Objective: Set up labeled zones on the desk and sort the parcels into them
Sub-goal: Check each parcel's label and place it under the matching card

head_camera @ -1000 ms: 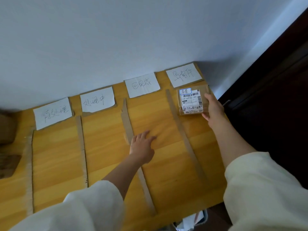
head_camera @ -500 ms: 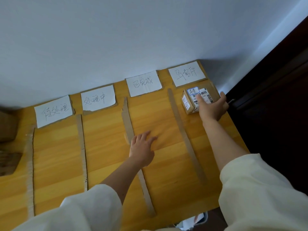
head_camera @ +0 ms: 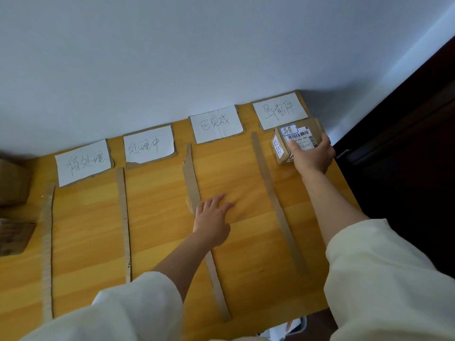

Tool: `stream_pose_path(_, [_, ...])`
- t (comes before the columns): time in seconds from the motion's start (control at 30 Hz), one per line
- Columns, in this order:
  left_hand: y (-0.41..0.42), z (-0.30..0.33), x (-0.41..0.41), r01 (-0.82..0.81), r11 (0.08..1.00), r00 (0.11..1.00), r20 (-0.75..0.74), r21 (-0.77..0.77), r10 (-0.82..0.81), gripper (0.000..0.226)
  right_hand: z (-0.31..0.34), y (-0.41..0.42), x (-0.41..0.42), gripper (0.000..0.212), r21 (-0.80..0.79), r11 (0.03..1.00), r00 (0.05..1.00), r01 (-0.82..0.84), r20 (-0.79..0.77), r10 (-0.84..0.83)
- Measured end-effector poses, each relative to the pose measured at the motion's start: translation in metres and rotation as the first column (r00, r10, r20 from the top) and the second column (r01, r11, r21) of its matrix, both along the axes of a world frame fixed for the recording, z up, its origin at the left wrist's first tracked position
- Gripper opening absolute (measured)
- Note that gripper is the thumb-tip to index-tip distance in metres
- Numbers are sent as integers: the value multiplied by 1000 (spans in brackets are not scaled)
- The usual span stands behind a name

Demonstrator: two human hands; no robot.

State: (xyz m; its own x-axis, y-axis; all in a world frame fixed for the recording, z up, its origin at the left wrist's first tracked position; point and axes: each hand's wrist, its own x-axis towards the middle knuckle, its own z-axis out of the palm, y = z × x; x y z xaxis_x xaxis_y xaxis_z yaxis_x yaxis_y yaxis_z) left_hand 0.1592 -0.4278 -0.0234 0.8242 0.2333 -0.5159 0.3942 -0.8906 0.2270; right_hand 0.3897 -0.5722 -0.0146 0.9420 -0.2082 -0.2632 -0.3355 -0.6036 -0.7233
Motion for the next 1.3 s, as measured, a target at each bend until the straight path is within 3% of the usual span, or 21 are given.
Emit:
stream_pose_path(0.13, [4, 5, 4, 10, 999, 999, -51, -33, -11, 62, 8, 4, -9, 89, -57, 998, 1000, 19, 8, -18])
stream_pose_path(0.3, [18, 19, 0, -121, 975, 991, 33, -187, 129, 46, 30, 16, -45, 64, -65, 998, 984, 15, 181, -3])
stream_pose_path(0.5, [47, 48, -41, -296, 879, 922, 130, -373, 366, 28, 60, 50, -121, 22, 137, 923, 933, -358, 40, 356])
stream_pose_path(0.77, [88, 65, -145, -493, 707, 725, 210, -507, 656, 18, 79, 121, -228, 24, 266, 715, 722, -646, -89, 686])
stream_pose_path(1.1, [163, 73, -277, -655, 530, 516, 194, -538, 834, 18, 92, 232, -351, 20, 310, 590, 580, -745, -135, 803])
stream_pose_path(1.3, [220, 65, -343, -760, 437, 385, 208, -481, 899, 19, 93, 302, -415, 17, 249, 514, 494, -820, -143, 858])
